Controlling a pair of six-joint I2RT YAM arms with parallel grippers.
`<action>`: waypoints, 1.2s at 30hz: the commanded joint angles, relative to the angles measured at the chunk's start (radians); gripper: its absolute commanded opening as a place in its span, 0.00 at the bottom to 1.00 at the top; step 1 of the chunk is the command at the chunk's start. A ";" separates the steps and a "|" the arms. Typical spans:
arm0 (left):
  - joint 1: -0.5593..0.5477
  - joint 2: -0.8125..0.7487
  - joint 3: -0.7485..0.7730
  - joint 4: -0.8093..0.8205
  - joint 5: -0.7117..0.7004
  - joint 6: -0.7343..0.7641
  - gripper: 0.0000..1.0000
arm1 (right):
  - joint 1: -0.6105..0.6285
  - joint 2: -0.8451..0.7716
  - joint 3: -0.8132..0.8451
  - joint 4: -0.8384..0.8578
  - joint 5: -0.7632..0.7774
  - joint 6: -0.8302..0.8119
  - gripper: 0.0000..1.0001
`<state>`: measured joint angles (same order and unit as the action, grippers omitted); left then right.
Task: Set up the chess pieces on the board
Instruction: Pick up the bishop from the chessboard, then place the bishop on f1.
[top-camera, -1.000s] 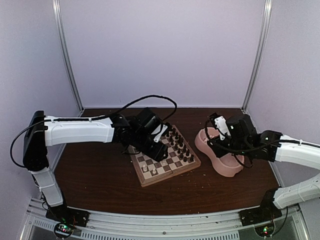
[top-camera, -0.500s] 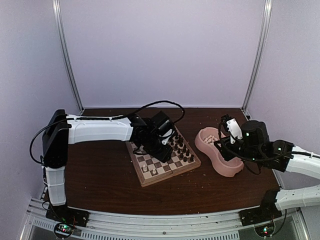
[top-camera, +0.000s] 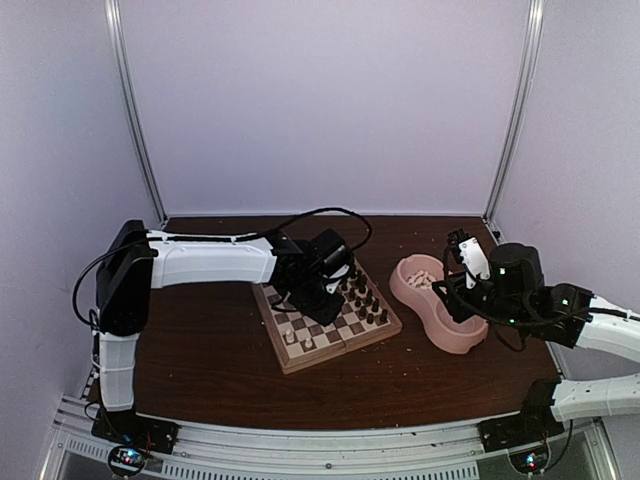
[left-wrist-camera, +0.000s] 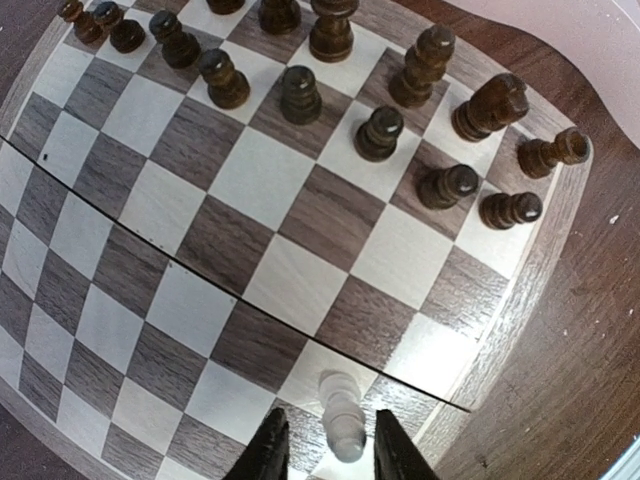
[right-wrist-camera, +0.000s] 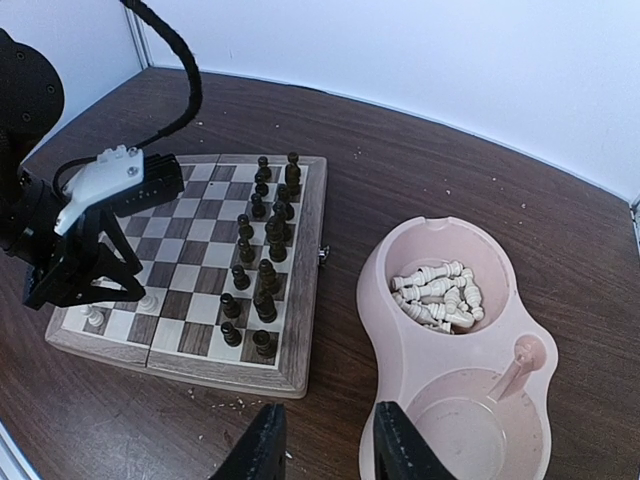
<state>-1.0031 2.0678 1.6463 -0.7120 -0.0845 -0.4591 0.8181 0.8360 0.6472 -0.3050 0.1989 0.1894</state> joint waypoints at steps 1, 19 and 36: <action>-0.003 0.017 0.023 -0.004 0.006 0.000 0.27 | -0.004 -0.001 -0.003 0.001 0.016 0.001 0.33; 0.038 -0.139 -0.078 -0.023 -0.067 0.000 0.02 | -0.004 0.045 0.005 0.012 -0.022 0.012 0.33; 0.149 -0.326 -0.358 0.041 0.011 -0.058 0.03 | -0.004 0.069 0.016 0.027 -0.048 0.012 0.33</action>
<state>-0.8574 1.7615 1.2999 -0.7097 -0.1017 -0.4999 0.8181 0.8982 0.6476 -0.2989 0.1638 0.1905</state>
